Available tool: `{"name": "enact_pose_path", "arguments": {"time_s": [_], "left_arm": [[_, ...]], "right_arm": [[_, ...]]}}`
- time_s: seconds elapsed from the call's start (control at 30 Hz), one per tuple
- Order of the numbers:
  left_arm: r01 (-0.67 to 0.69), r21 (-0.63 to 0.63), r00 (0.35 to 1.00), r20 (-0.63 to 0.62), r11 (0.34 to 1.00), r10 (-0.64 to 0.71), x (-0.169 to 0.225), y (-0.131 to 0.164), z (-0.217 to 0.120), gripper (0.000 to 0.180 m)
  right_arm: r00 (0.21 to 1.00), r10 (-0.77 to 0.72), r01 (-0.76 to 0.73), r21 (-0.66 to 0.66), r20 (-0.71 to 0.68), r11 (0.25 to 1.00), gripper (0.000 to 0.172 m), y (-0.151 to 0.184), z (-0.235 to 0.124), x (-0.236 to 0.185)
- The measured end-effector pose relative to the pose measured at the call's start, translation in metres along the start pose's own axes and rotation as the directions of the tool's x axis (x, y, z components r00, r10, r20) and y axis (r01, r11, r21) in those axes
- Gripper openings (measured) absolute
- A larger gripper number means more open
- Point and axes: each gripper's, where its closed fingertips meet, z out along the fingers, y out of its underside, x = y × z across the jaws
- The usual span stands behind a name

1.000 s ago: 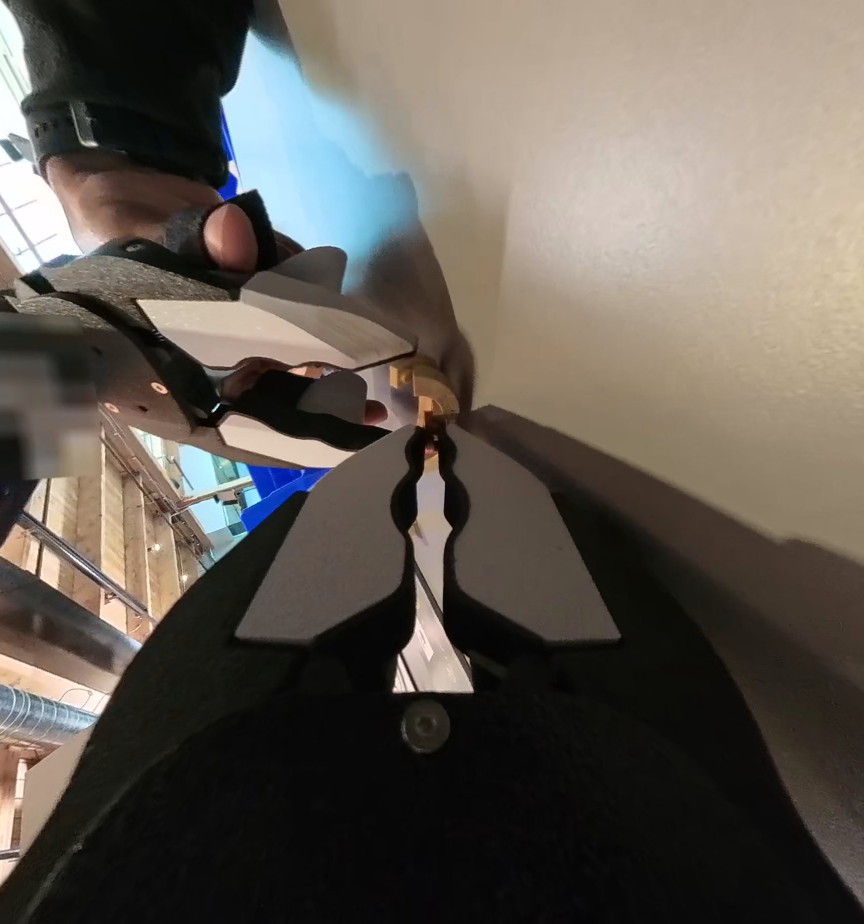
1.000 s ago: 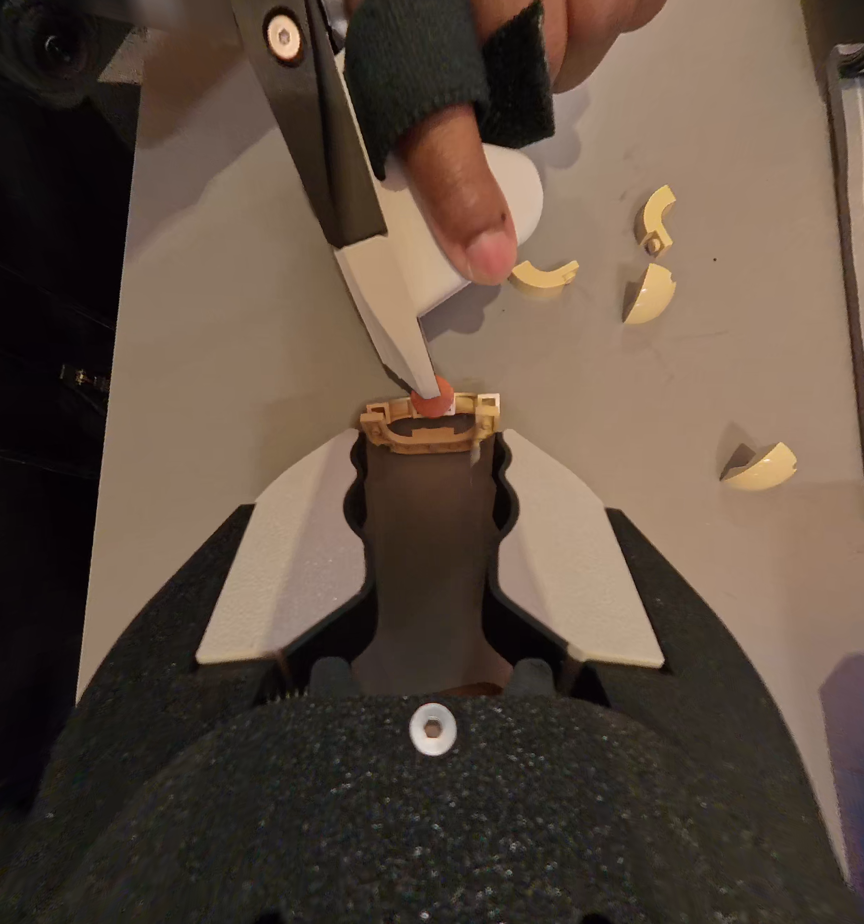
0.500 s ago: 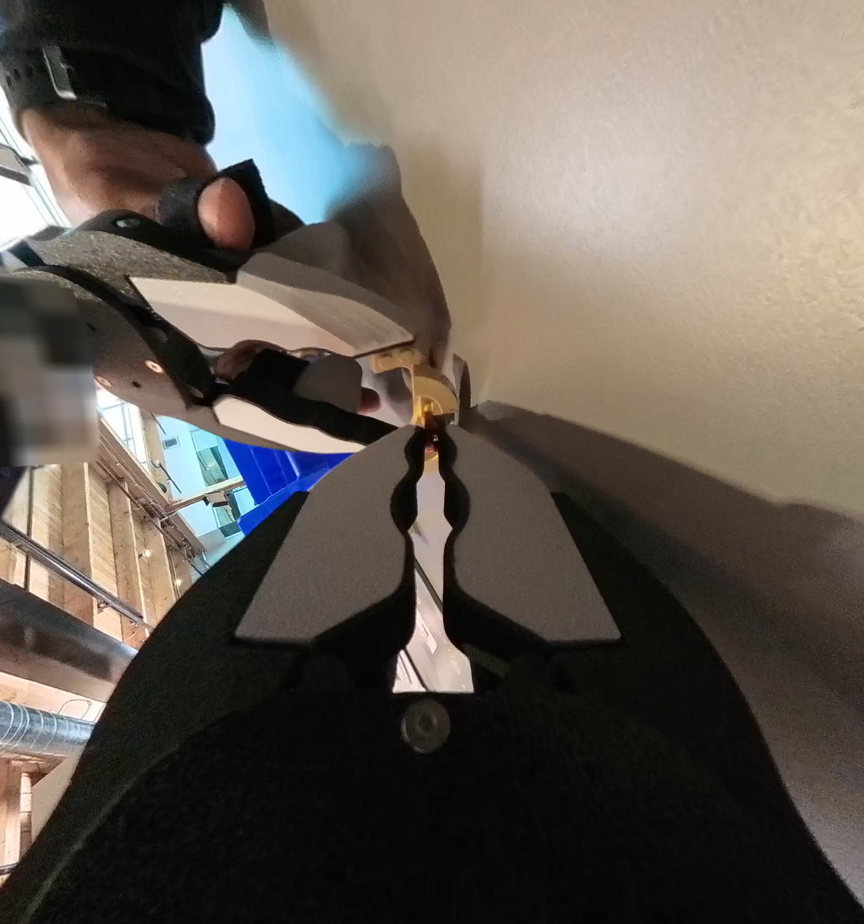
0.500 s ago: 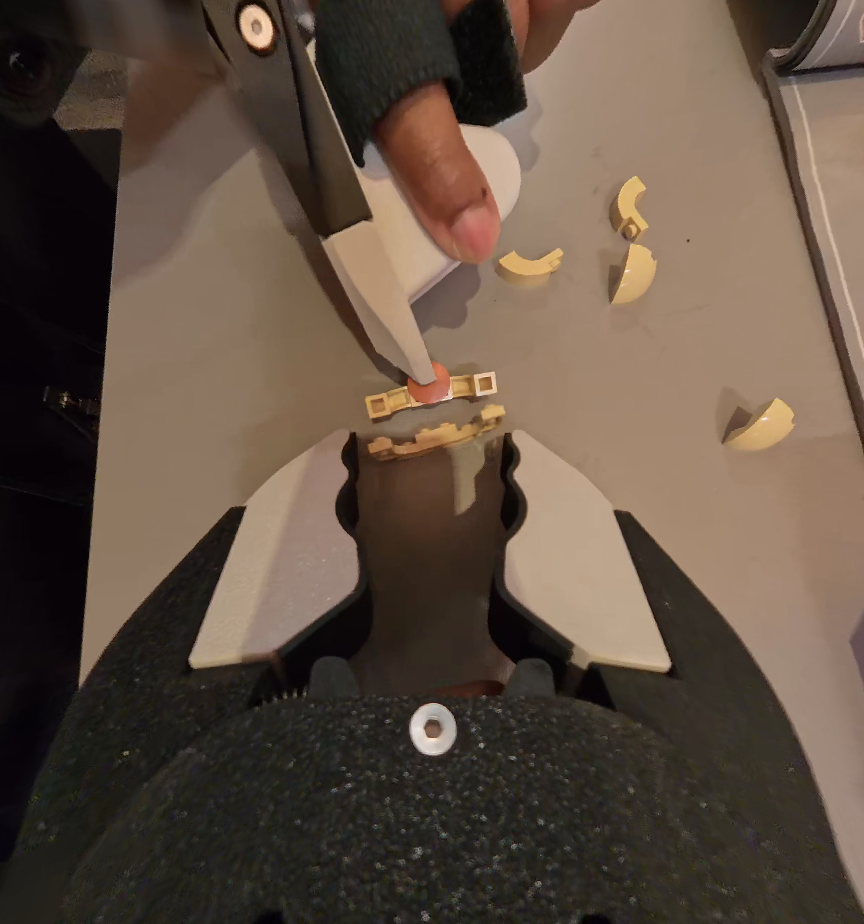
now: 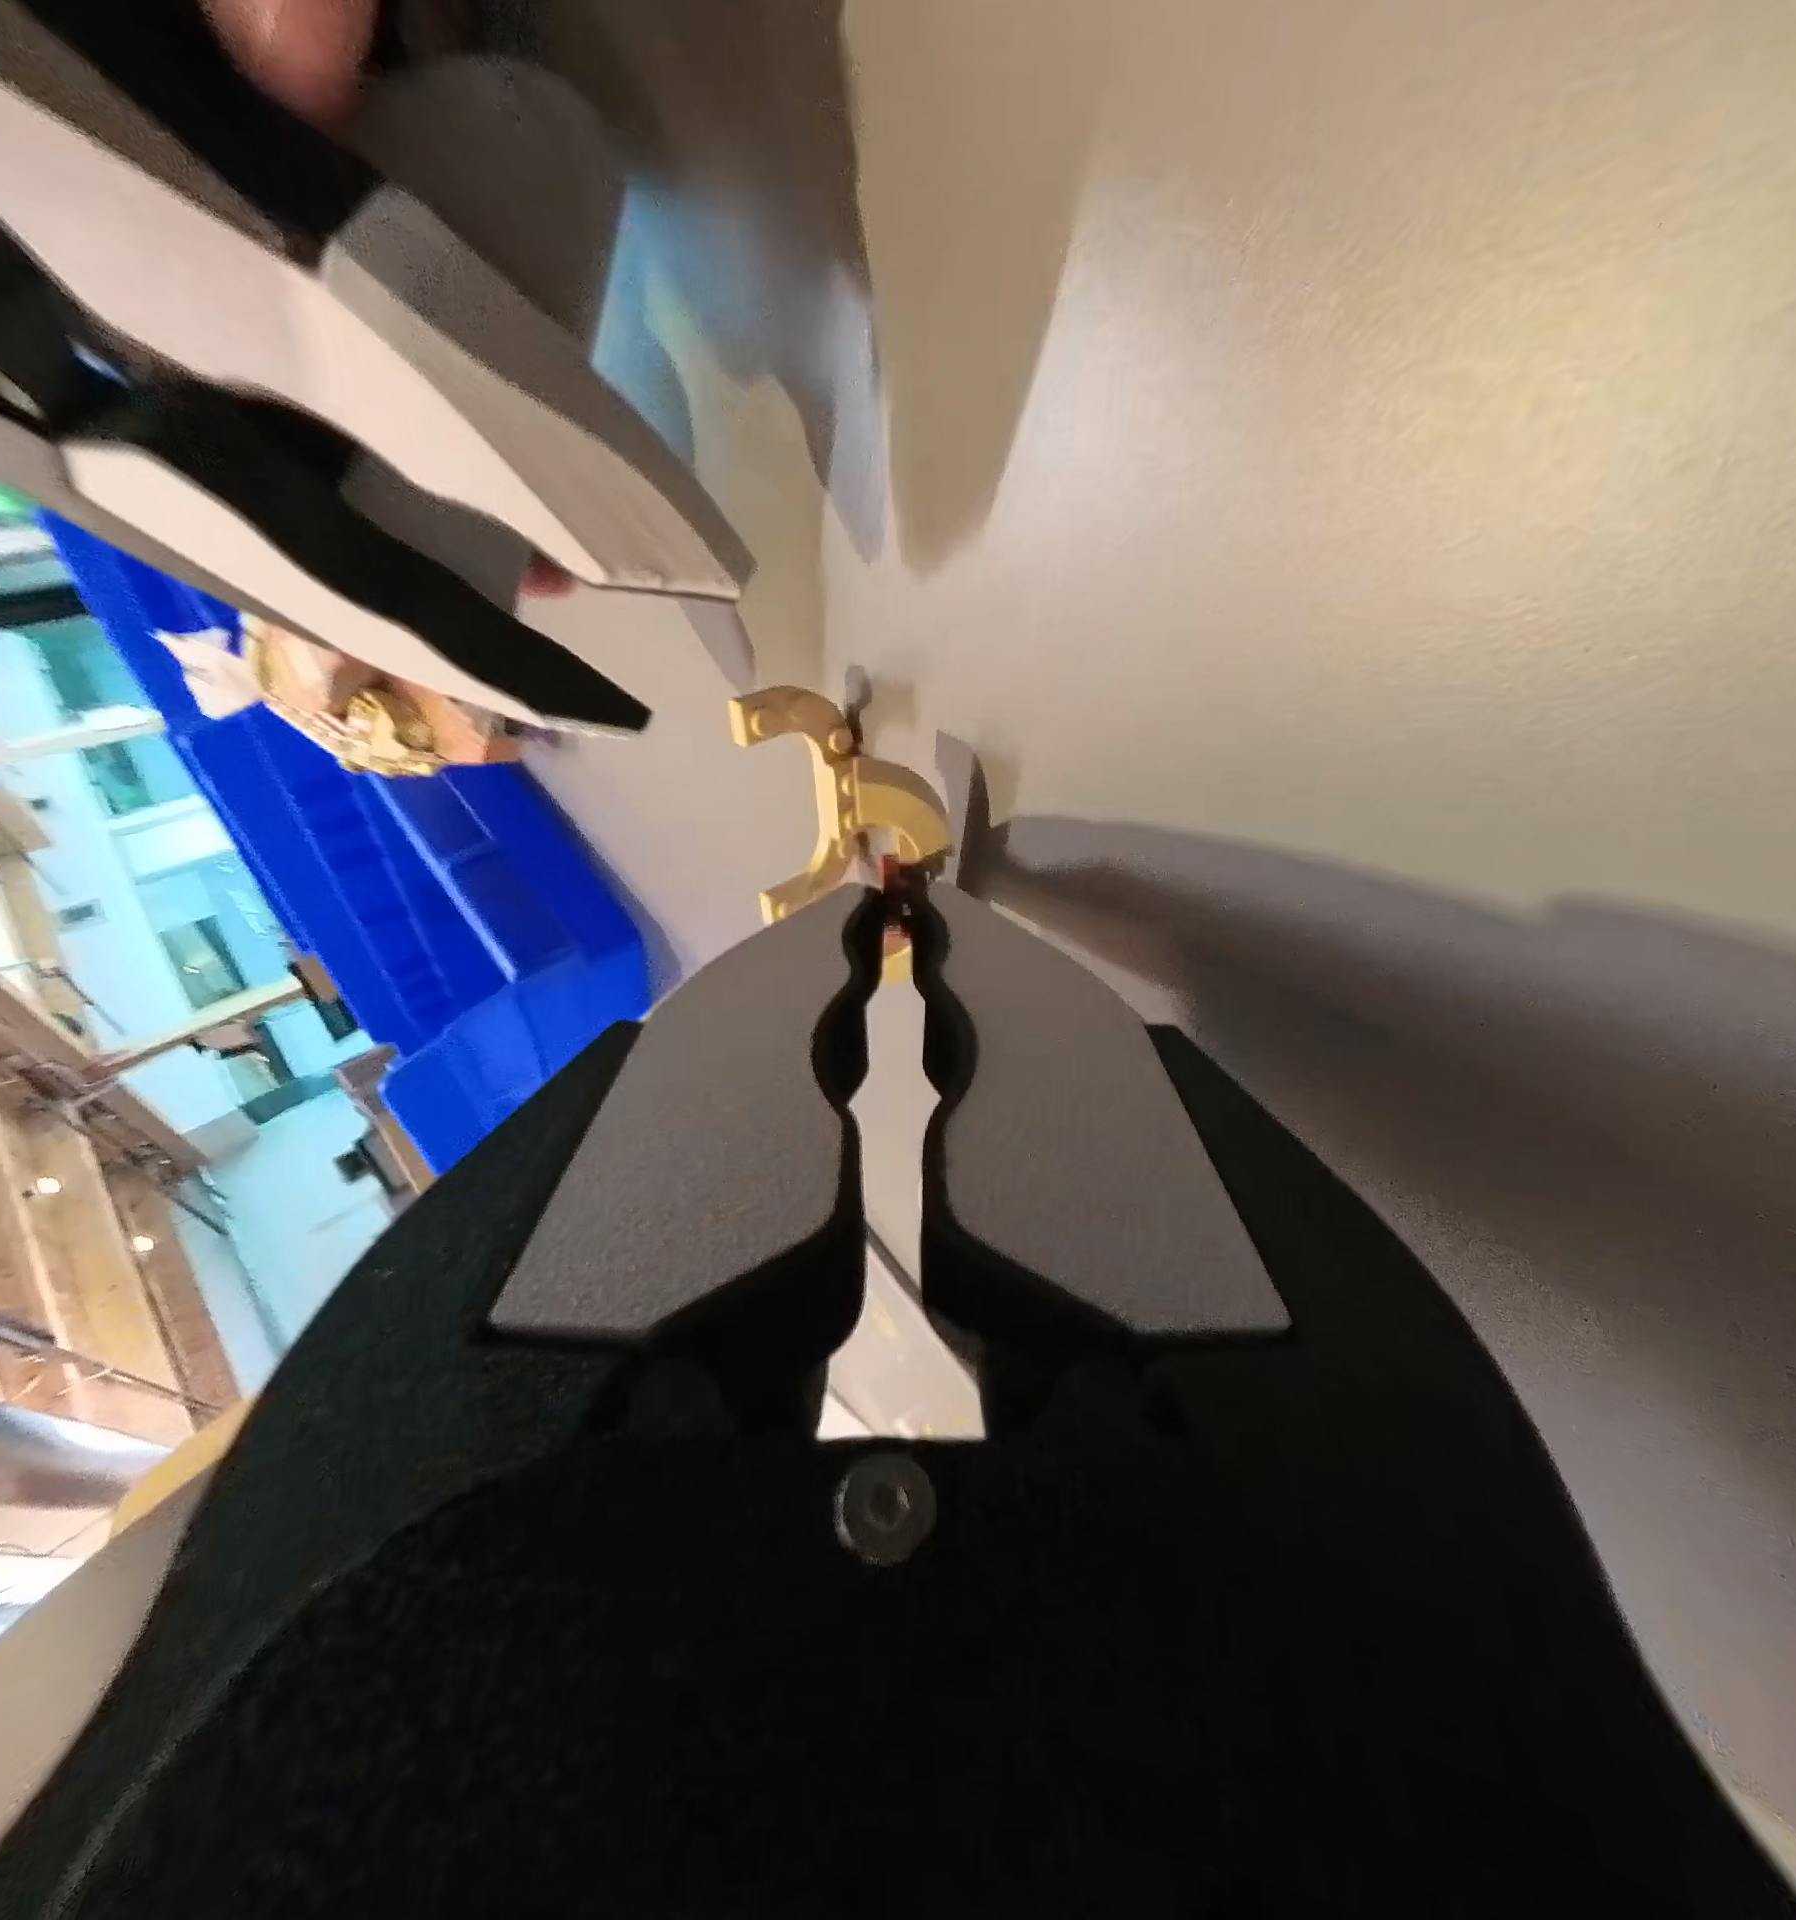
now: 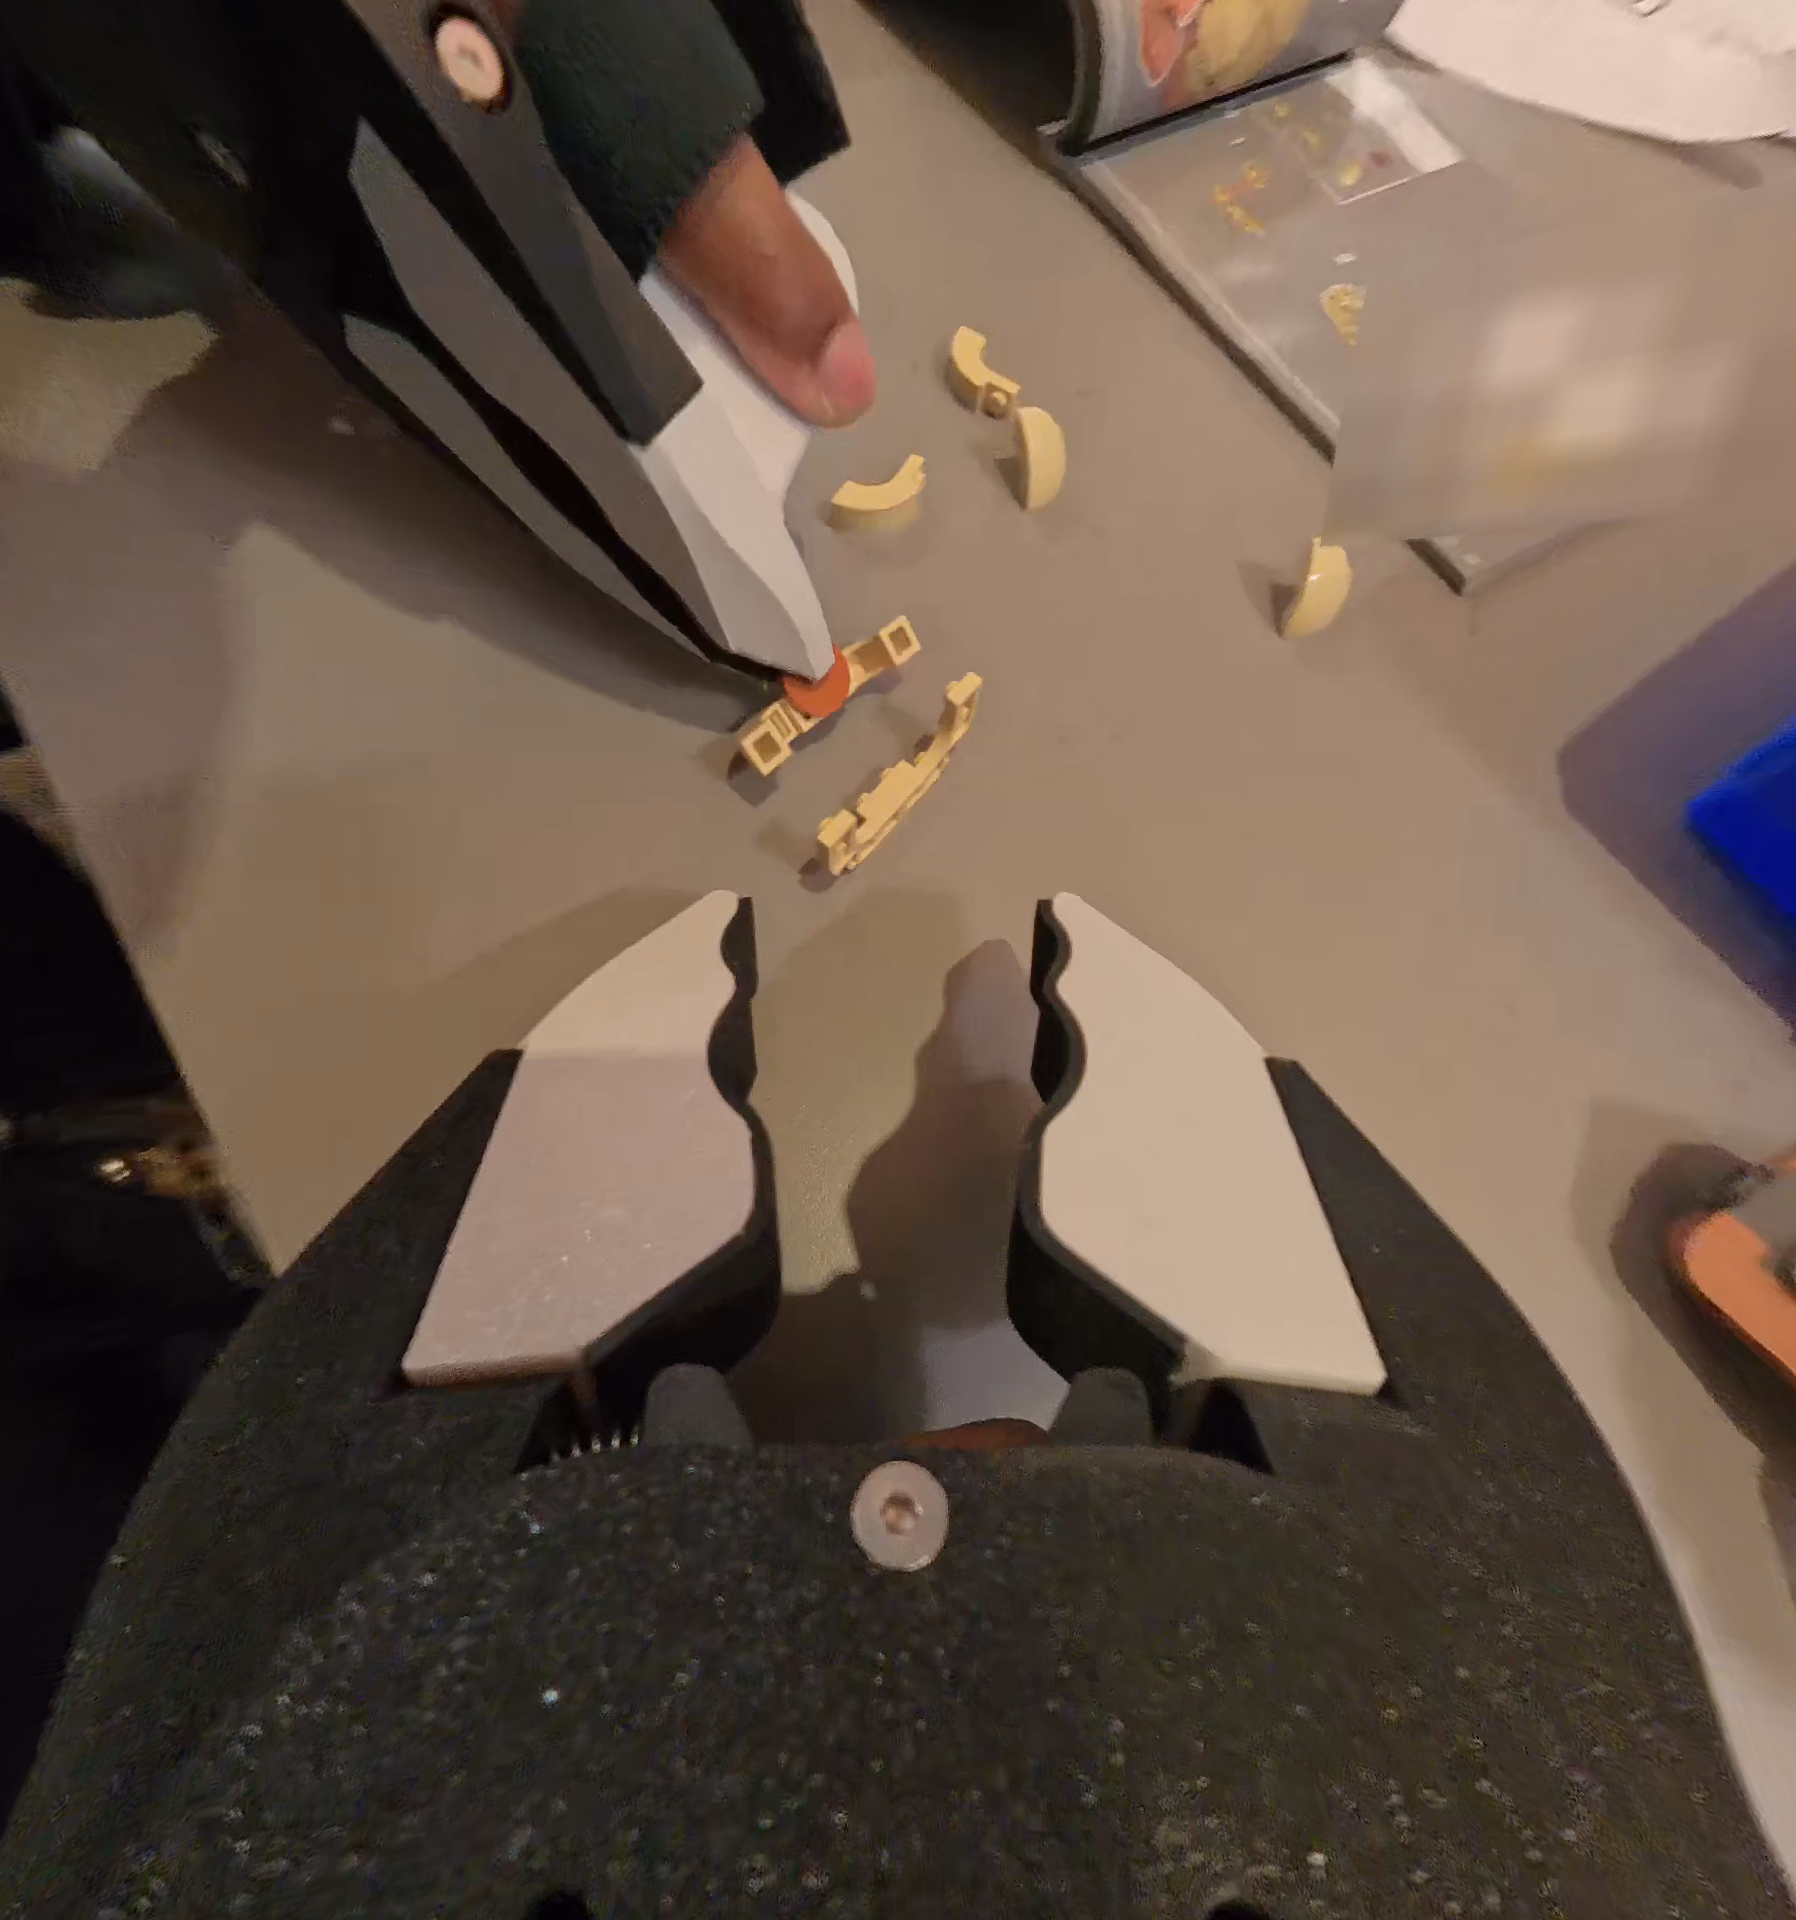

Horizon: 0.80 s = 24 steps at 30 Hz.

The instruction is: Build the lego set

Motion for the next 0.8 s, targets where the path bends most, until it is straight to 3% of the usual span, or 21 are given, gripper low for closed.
{"name": "enact_pose_path", "arguments": {"time_s": [0.1, 0.33, 0.63, 0.8], "left_arm": [[-0.008, -0.07, 0.993, -0.116, 0.998, -0.001, 0.001, 0.005, -0.001, 0.004], [-0.016, -0.1, 0.945, -0.326, 0.995, -0.018, -0.002, 0.005, -0.005, 0.004], [0.026, -0.087, 0.902, -0.428, 0.996, -0.061, -0.006, -0.003, -0.002, 0.004], [0.046, -0.073, 0.884, -0.461, 0.996, -0.074, -0.006, -0.006, 0.0, 0.004]], "right_arm": [[0.991, -0.027, 0.026, -0.007, -0.128, 1.0, 0.047, 0.001, 0.0, 0.0], [0.969, 0.016, -0.029, -0.048, -0.245, 0.998, 0.04, 0.002, 0.003, -0.01], [0.976, 0.044, -0.053, -0.036, -0.211, 0.998, 0.035, -0.004, 0.011, -0.016], [0.988, 0.083, -0.089, -0.045, -0.127, 0.995, 0.026, -0.002, 0.013, -0.021]]}}
